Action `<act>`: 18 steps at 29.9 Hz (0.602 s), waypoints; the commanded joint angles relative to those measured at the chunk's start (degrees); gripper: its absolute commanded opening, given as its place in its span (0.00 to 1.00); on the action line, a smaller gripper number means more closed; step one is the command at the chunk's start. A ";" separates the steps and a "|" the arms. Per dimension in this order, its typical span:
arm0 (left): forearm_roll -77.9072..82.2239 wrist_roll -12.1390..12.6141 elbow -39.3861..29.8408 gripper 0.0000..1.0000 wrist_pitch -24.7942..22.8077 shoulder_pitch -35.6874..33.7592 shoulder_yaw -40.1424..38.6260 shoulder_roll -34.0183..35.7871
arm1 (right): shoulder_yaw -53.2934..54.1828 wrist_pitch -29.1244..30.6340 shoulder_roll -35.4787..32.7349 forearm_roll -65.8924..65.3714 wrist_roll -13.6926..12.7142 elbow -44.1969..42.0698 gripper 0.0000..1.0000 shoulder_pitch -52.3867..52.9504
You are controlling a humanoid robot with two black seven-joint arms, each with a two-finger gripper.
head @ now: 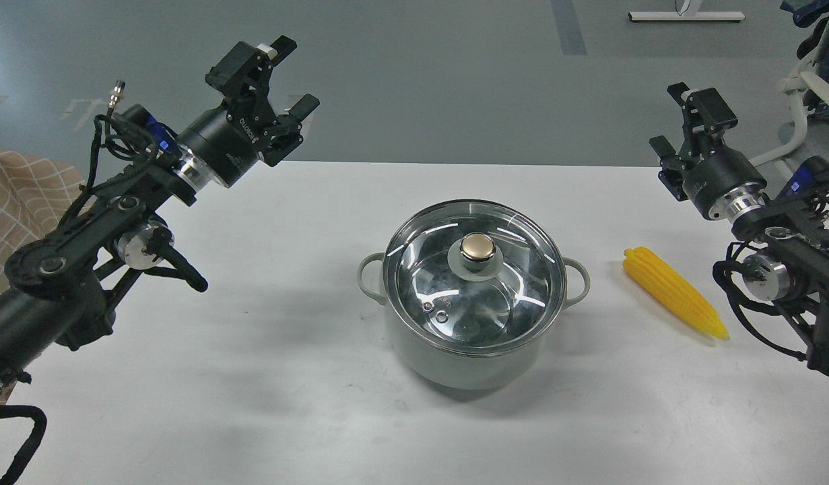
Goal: Open pot and put corn in
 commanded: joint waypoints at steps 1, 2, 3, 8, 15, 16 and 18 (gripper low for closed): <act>7.95 -0.51 -7.12 0.98 0.15 -1.20 0.00 2.09 | -0.01 0.00 -0.03 -0.18 0.00 -0.01 0.99 -0.29; 9.62 -0.51 -8.35 0.98 0.24 -1.20 0.09 2.09 | -0.01 0.00 0.05 -0.18 0.00 -0.01 0.99 -0.29; 13.82 -0.51 -10.37 0.98 0.24 -1.28 0.00 2.18 | -0.01 0.00 -0.03 -0.18 0.00 -0.01 0.99 -0.29; 30.44 -0.69 -15.83 0.98 0.32 -2.34 0.00 2.00 | -0.01 0.00 -0.39 -0.27 0.00 -0.19 0.99 -0.29; 53.10 -1.83 -21.98 0.98 0.68 -2.60 0.61 1.56 | -0.01 -0.08 -0.47 -0.35 0.00 -0.28 0.99 -0.64; 55.06 -1.92 -22.16 0.98 0.68 -2.60 0.61 1.48 | -0.01 -0.08 -0.47 -0.35 0.00 -0.28 0.99 -0.73; 61.99 -2.67 -22.52 0.98 0.68 -3.13 1.23 1.48 | -0.01 -0.08 -0.47 -0.35 0.00 -0.28 0.99 -0.99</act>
